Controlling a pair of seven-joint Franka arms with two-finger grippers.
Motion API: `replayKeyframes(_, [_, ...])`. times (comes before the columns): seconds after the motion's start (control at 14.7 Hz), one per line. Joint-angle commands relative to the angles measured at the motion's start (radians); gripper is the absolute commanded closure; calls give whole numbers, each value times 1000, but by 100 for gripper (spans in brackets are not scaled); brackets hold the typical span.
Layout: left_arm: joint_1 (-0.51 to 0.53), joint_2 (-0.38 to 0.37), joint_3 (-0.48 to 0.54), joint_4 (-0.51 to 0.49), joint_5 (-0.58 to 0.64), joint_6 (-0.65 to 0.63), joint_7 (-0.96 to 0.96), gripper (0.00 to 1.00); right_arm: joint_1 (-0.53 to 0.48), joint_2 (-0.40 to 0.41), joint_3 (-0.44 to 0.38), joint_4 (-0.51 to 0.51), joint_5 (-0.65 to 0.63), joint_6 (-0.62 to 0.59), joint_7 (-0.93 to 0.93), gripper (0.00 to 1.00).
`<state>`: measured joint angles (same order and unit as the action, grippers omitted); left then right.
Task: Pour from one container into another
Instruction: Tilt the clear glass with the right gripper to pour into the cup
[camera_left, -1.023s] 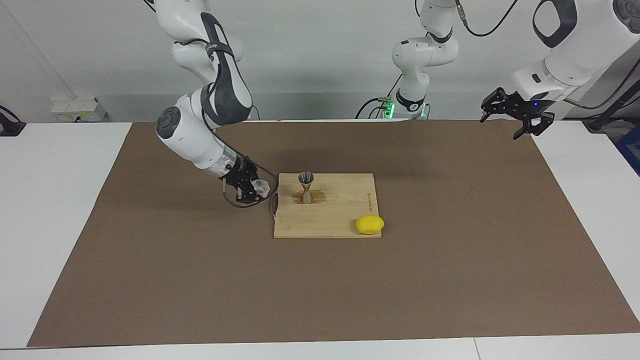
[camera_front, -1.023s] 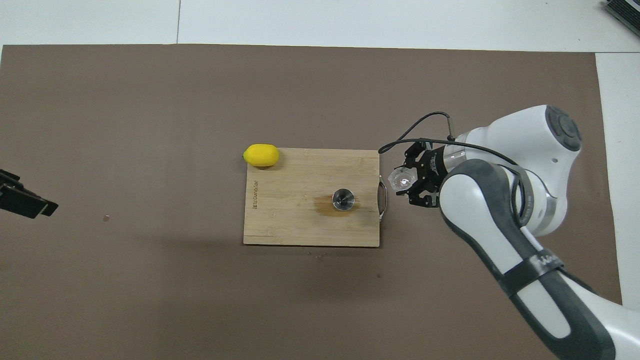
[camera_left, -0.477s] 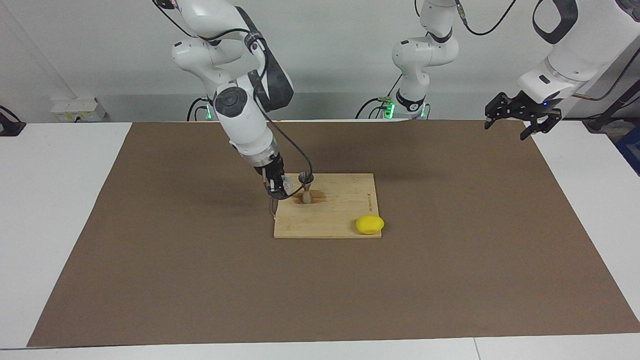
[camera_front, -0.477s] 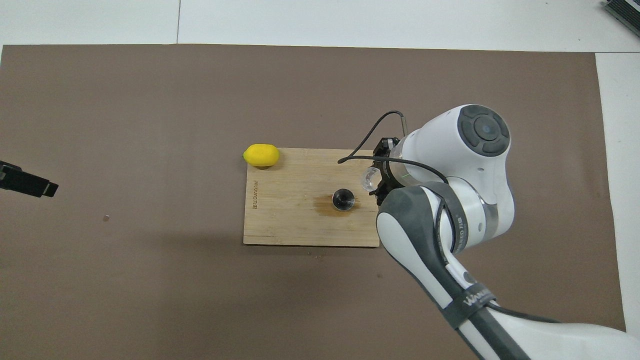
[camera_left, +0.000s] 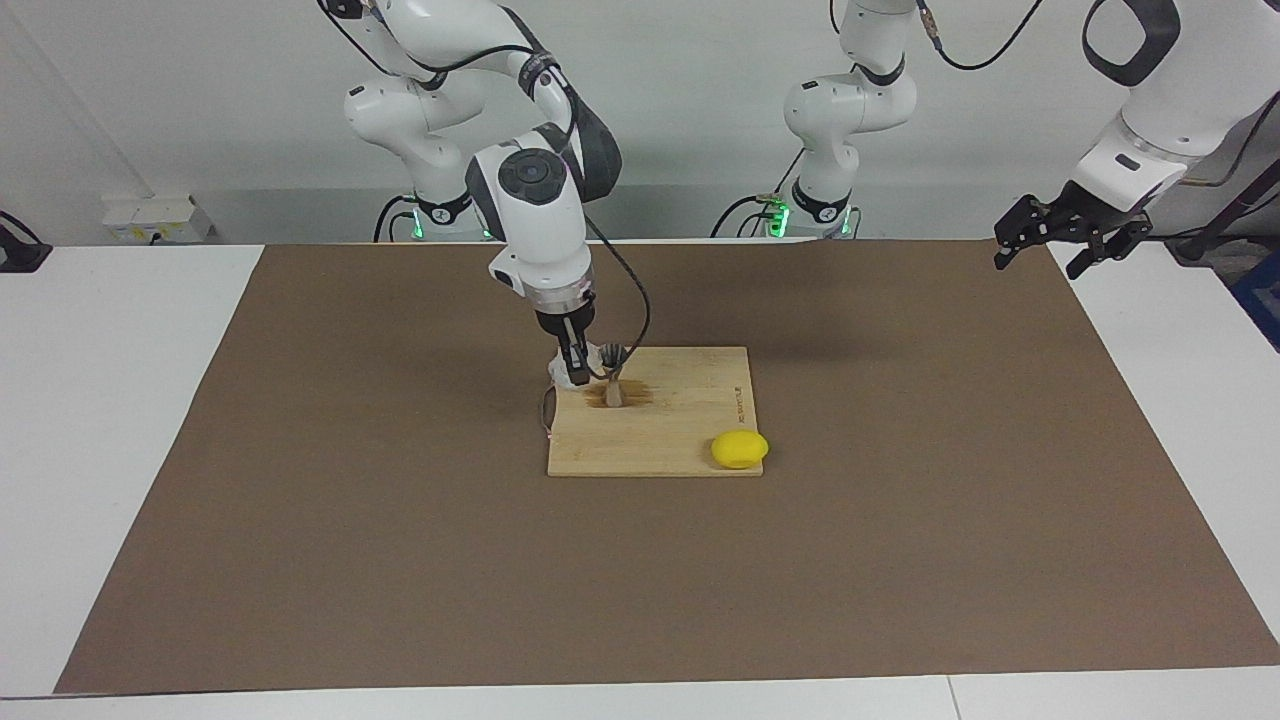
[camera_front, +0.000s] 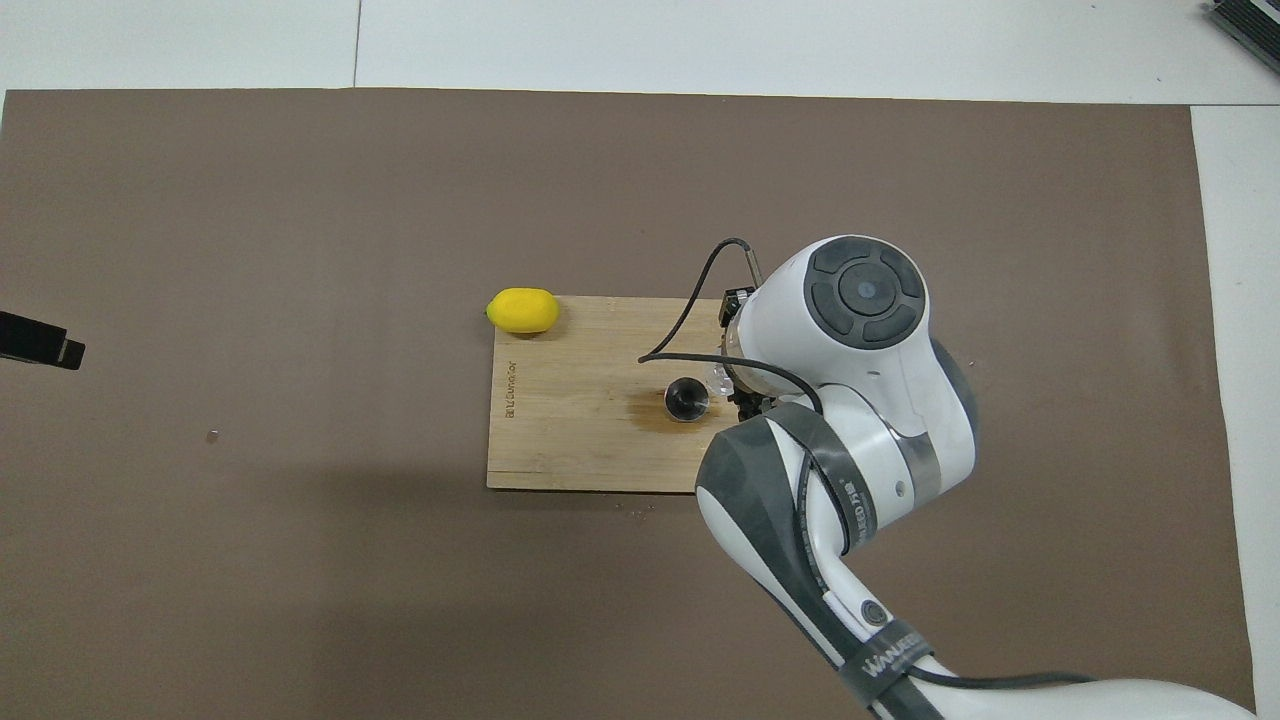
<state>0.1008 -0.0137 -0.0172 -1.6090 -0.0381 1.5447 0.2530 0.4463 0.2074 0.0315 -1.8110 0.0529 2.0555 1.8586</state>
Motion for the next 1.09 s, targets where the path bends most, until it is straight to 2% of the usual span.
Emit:
replayKeyframes(0.0, [0,-18,-4,-20,20,21,-69,0,11,9,-2,32,-51,-43,28,92])
replayKeyframes(0.61, [-27,-14,-1,-12,23,5,-130,0,101,-17,2,9,-237,-78,76,95])
replayKeyframes(0.75, [-29,-14,-1,-12,33,5,-130,0,109,-23,4,-1,-292,-80,76,99])
replayKeyframes(1.02, [-30,-20,0,-12,37,5,-130,0,132,-33,8,-10,-332,-81,76,99])
